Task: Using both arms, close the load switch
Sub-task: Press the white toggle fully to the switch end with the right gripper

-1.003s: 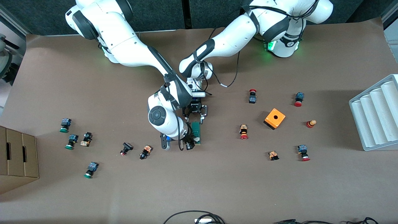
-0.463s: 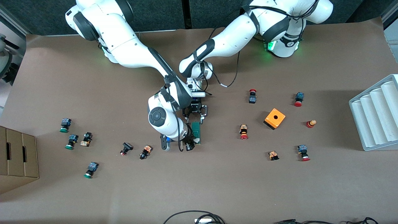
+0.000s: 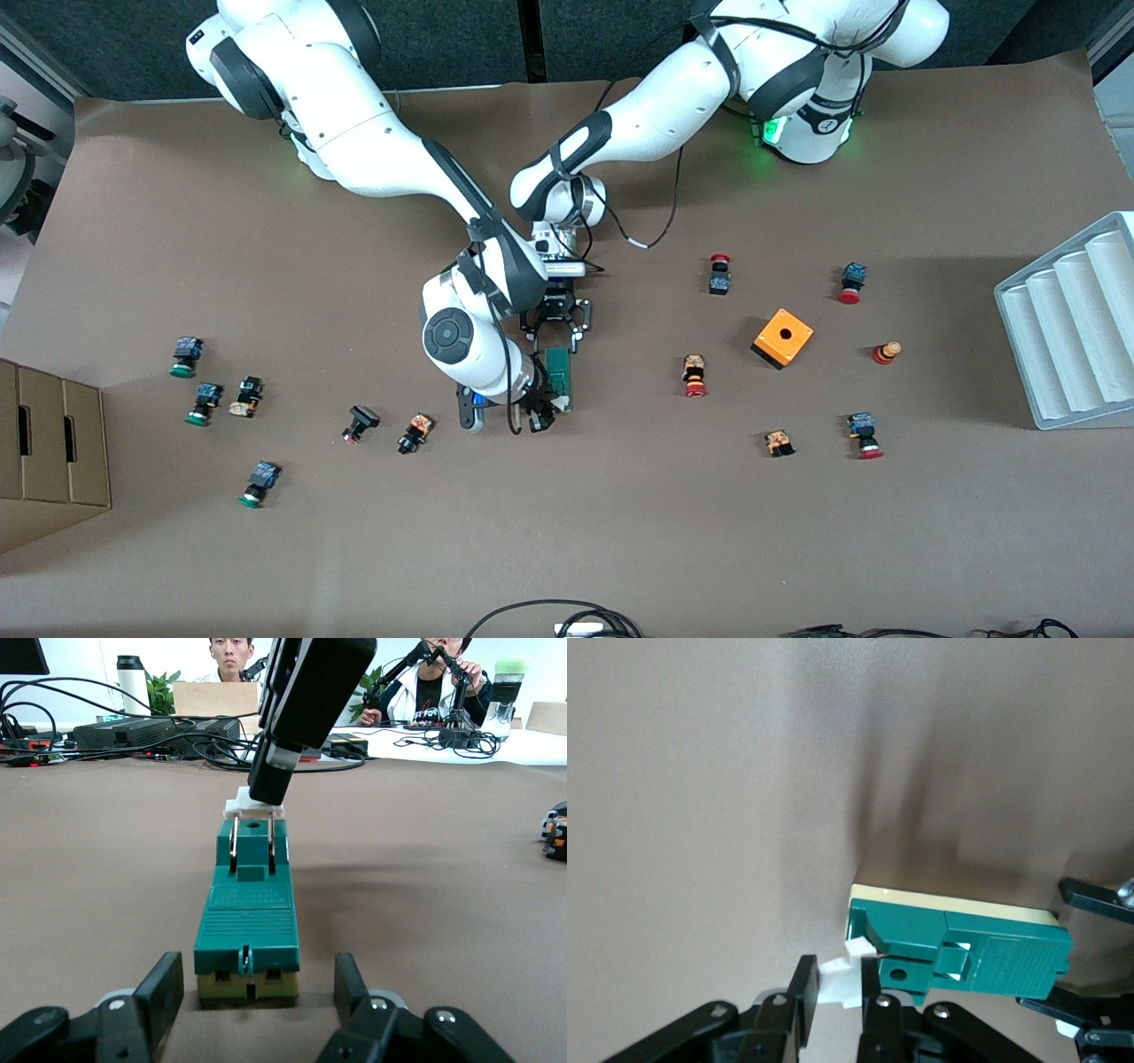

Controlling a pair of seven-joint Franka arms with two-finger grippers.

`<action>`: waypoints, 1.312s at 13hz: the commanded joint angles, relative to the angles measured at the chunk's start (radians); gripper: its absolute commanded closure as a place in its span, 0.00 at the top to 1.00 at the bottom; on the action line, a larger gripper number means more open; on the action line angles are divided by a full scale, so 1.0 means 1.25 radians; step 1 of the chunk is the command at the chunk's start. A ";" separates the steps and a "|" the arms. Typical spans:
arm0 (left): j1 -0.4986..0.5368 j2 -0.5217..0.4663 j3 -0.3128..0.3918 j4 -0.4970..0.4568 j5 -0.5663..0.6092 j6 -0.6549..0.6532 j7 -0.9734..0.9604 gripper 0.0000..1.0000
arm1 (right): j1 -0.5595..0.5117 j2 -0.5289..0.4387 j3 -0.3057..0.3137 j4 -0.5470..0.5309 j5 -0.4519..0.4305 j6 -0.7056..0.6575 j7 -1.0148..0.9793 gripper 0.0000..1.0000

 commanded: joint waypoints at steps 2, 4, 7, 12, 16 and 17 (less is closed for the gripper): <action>-0.007 0.030 0.014 0.026 0.008 0.005 -0.013 0.75 | -0.004 0.039 0.001 0.035 0.024 0.013 -0.006 0.26; -0.007 0.030 0.014 0.026 0.008 0.005 -0.013 0.75 | -0.004 0.040 0.001 0.035 0.024 0.014 -0.006 0.26; -0.007 0.030 0.014 0.026 0.007 0.005 -0.013 0.75 | -0.004 0.039 0.001 0.035 0.024 0.011 -0.005 0.26; -0.007 0.030 0.014 0.026 0.007 0.003 -0.013 0.75 | -0.017 0.005 0.003 0.038 0.025 -0.035 -0.006 0.70; -0.007 0.030 0.014 0.026 0.007 0.005 -0.013 0.75 | -0.054 -0.075 0.004 0.050 0.020 -0.143 -0.045 1.00; -0.007 0.030 0.014 0.026 0.008 0.003 -0.013 0.75 | -0.065 -0.113 0.004 0.043 0.014 -0.172 -0.103 1.00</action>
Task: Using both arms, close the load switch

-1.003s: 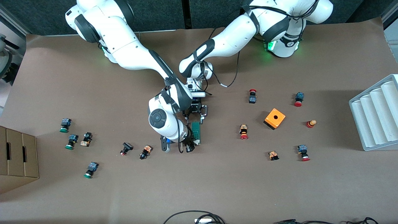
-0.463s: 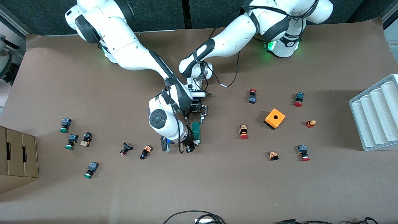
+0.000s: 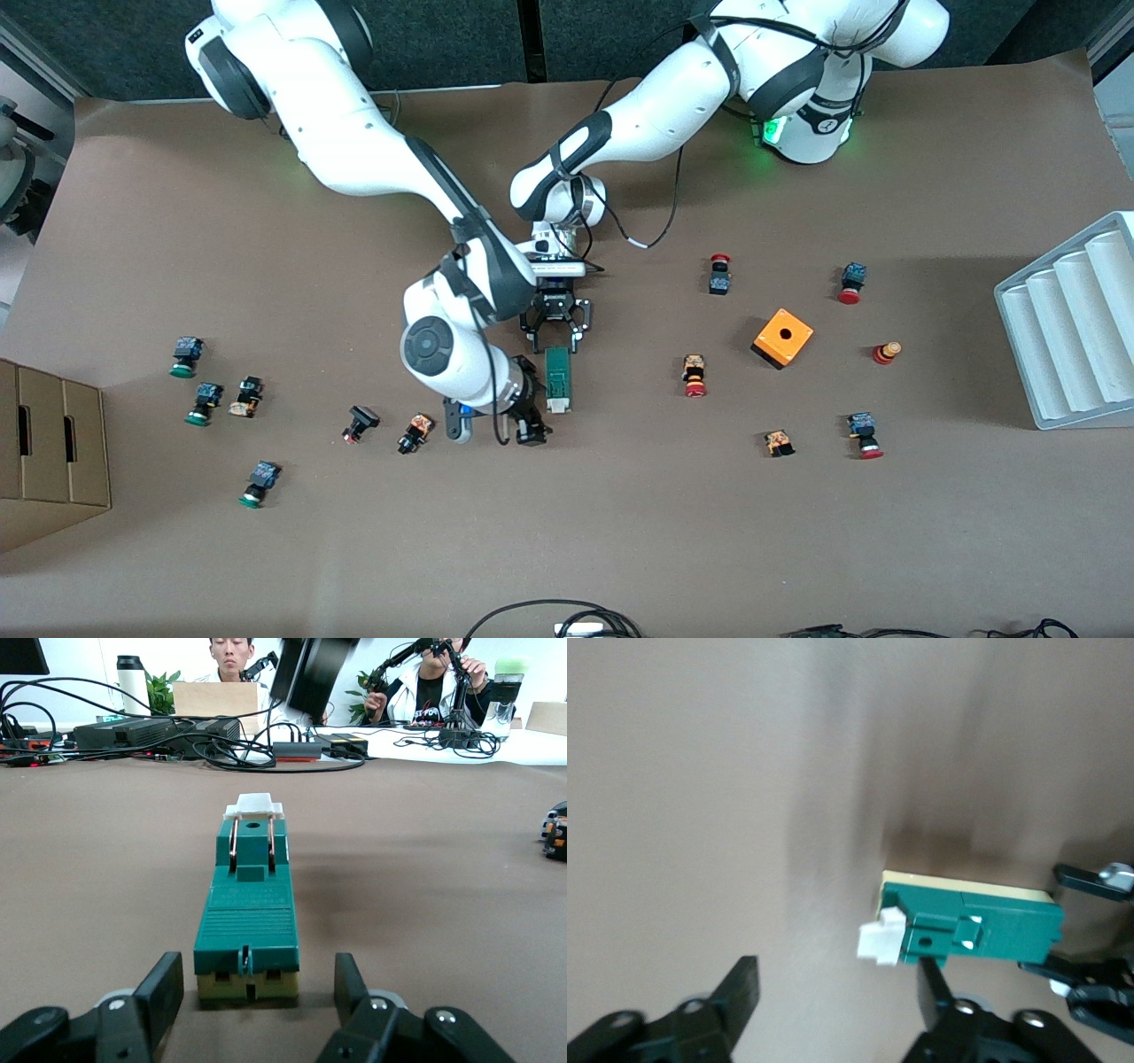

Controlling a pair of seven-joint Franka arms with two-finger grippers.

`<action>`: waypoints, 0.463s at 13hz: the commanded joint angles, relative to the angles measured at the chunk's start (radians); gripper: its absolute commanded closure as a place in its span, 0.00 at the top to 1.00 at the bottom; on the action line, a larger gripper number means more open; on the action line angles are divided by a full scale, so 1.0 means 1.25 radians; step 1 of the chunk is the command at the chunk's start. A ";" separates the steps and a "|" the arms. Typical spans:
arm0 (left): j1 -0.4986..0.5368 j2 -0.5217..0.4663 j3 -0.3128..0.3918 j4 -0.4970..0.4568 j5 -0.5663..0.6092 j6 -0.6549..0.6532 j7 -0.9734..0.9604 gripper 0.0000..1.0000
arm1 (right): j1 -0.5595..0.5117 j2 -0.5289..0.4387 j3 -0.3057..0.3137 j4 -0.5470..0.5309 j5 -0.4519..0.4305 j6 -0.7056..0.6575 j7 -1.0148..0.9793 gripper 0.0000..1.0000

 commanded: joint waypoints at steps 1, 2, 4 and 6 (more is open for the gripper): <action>-0.007 0.030 0.013 0.026 0.008 0.003 -0.013 0.75 | -0.031 -0.117 0.004 -0.041 -0.006 -0.082 -0.129 1.00; -0.007 0.030 0.013 0.026 0.008 0.003 -0.013 0.75 | -0.042 -0.170 0.008 -0.081 -0.039 -0.093 -0.178 1.00; -0.005 0.029 0.013 0.026 0.007 0.003 -0.011 0.75 | -0.084 -0.258 0.012 -0.114 -0.061 -0.169 -0.295 1.00; -0.005 0.029 0.013 0.026 0.007 0.005 -0.011 0.79 | -0.136 -0.331 0.012 -0.117 -0.062 -0.288 -0.453 1.00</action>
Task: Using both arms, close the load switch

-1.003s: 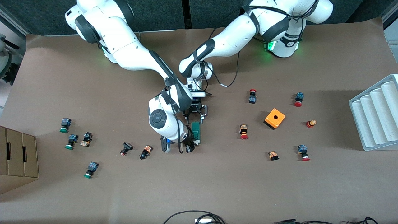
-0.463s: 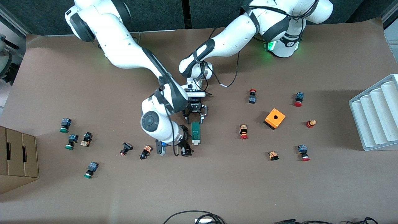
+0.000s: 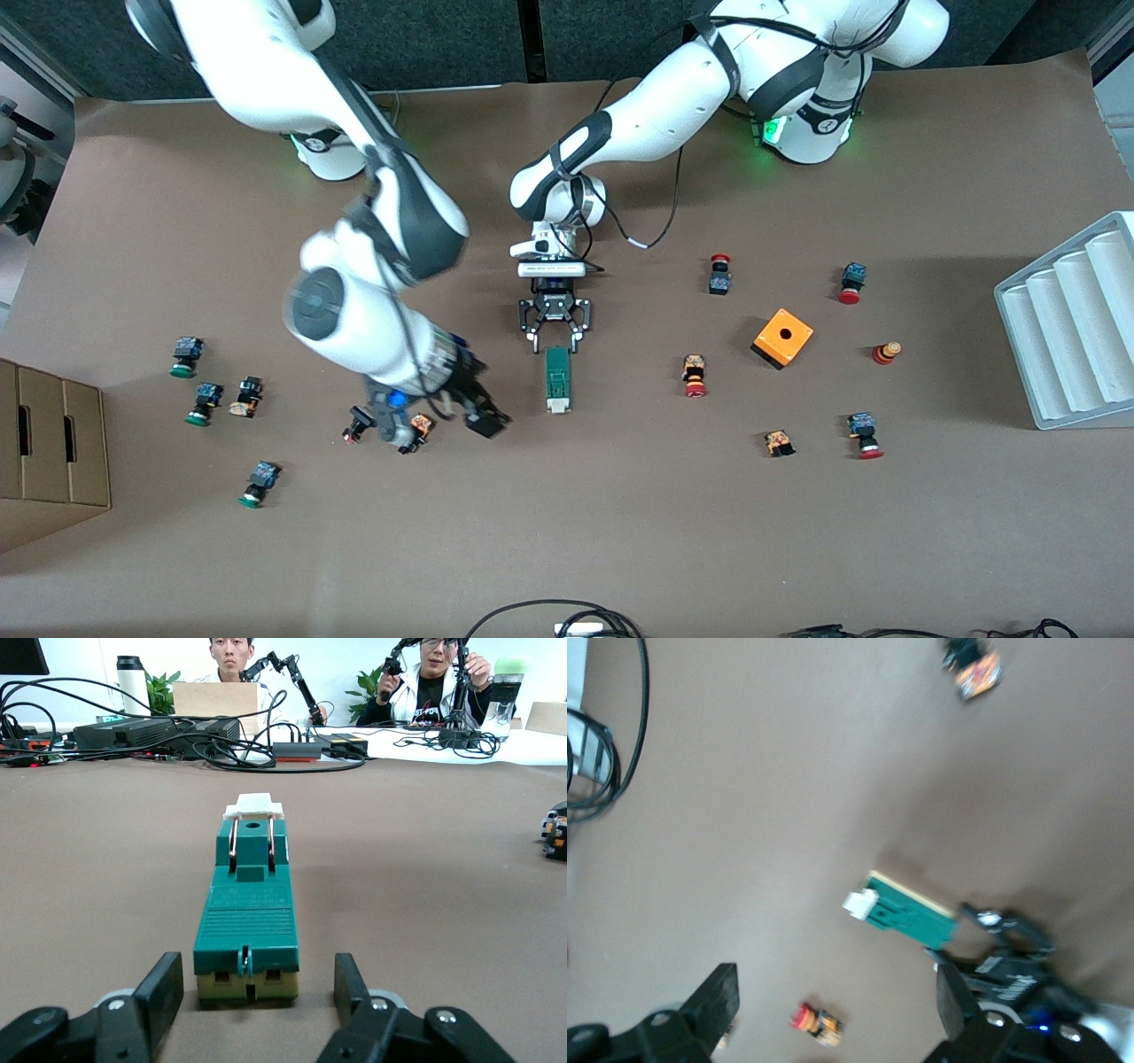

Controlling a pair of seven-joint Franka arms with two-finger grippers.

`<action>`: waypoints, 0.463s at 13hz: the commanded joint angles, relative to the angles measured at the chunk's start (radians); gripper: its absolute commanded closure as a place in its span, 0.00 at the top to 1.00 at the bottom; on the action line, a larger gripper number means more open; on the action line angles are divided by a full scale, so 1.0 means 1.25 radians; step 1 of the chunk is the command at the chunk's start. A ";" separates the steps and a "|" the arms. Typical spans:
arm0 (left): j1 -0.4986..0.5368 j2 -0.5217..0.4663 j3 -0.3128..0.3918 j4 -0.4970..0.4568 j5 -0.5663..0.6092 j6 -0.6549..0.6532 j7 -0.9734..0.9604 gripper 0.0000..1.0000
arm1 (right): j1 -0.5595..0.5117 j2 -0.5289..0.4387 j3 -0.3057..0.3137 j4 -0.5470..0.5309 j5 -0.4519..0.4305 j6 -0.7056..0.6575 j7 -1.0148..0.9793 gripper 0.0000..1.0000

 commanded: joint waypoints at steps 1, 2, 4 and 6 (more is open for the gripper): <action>-0.005 0.028 0.013 0.025 0.006 0.005 -0.011 0.89 | -0.071 -0.124 0.012 -0.064 -0.011 -0.118 -0.192 1.00; -0.005 0.025 0.012 0.027 0.005 0.005 -0.011 1.00 | -0.096 -0.156 0.012 -0.073 -0.015 -0.157 -0.272 1.00; -0.005 0.024 0.012 0.027 0.005 0.005 -0.008 1.00 | -0.139 -0.221 0.012 -0.111 -0.059 -0.214 -0.417 1.00; -0.005 0.015 0.009 0.032 -0.004 0.006 0.001 1.00 | -0.186 -0.271 0.010 -0.143 -0.081 -0.260 -0.555 1.00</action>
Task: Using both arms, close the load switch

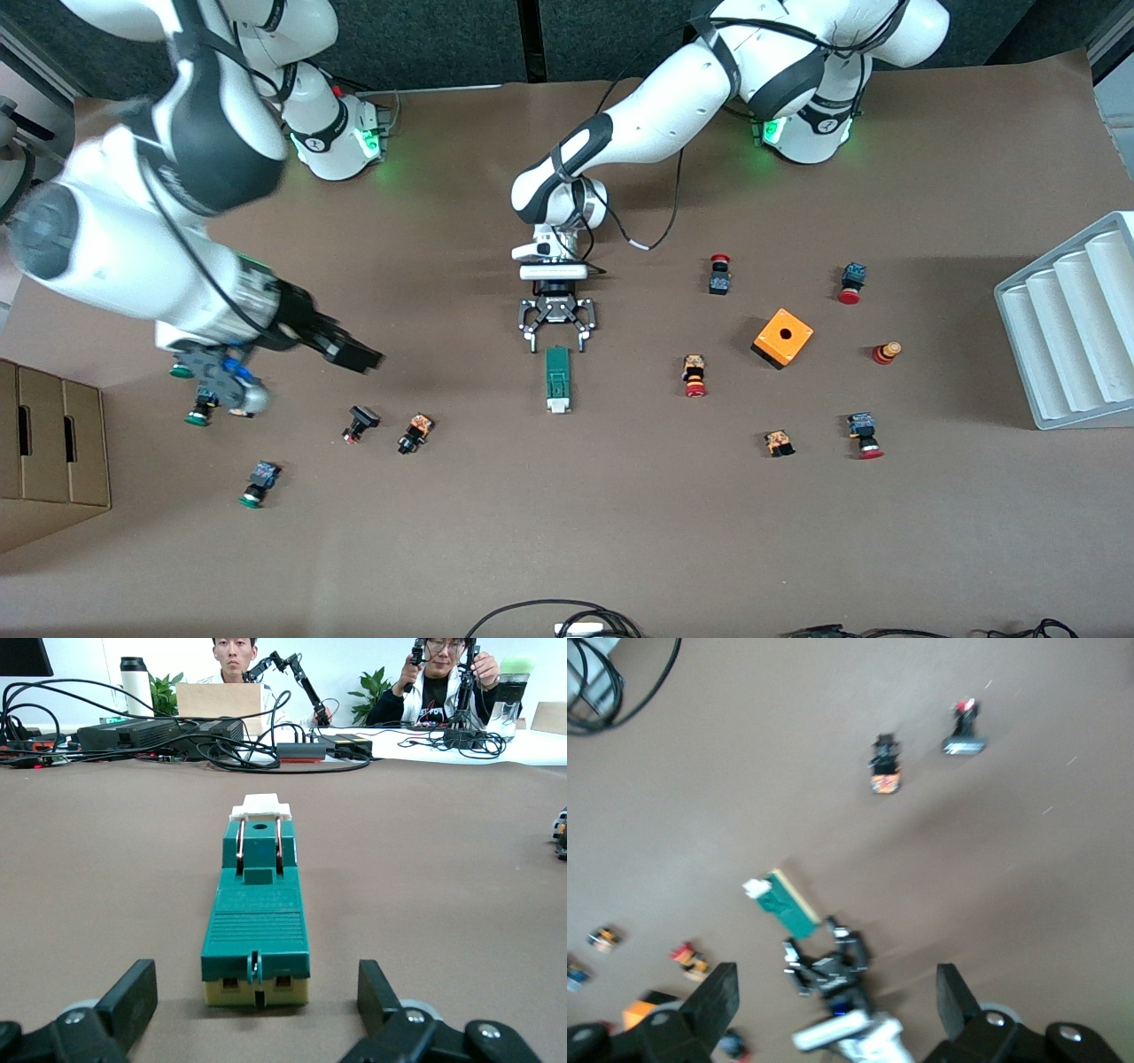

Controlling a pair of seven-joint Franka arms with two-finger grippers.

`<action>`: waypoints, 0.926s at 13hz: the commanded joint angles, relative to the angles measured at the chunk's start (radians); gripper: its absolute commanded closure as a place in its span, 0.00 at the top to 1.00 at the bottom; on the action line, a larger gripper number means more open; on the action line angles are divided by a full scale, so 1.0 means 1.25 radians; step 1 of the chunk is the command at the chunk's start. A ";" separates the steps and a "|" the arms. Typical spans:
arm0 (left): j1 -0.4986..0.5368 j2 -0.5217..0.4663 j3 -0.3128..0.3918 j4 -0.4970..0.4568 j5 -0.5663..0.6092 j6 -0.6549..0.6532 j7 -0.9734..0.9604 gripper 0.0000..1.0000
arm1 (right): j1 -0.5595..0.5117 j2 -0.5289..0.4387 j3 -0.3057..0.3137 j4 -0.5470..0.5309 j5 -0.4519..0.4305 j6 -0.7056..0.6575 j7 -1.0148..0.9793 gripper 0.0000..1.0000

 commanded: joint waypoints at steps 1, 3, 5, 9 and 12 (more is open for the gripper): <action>-0.006 0.012 0.000 0.035 -0.006 0.008 0.003 1.00 | -0.057 -0.091 0.009 -0.086 -0.041 -0.040 -0.177 1.00; -0.007 -0.001 -0.004 0.035 -0.057 0.009 0.061 1.00 | -0.094 -0.133 0.006 -0.121 -0.089 -0.060 -0.299 1.00; -0.005 -0.022 -0.016 0.046 -0.136 0.014 0.185 1.00 | -0.136 -0.161 0.005 -0.144 -0.115 -0.070 -0.408 1.00; -0.003 -0.064 -0.021 0.048 -0.251 0.016 0.393 1.00 | -0.185 -0.220 -0.011 -0.198 -0.202 -0.070 -0.576 1.00; 0.005 -0.091 -0.043 0.070 -0.338 0.019 0.518 1.00 | -0.189 -0.216 -0.017 -0.192 -0.229 -0.071 -0.610 1.00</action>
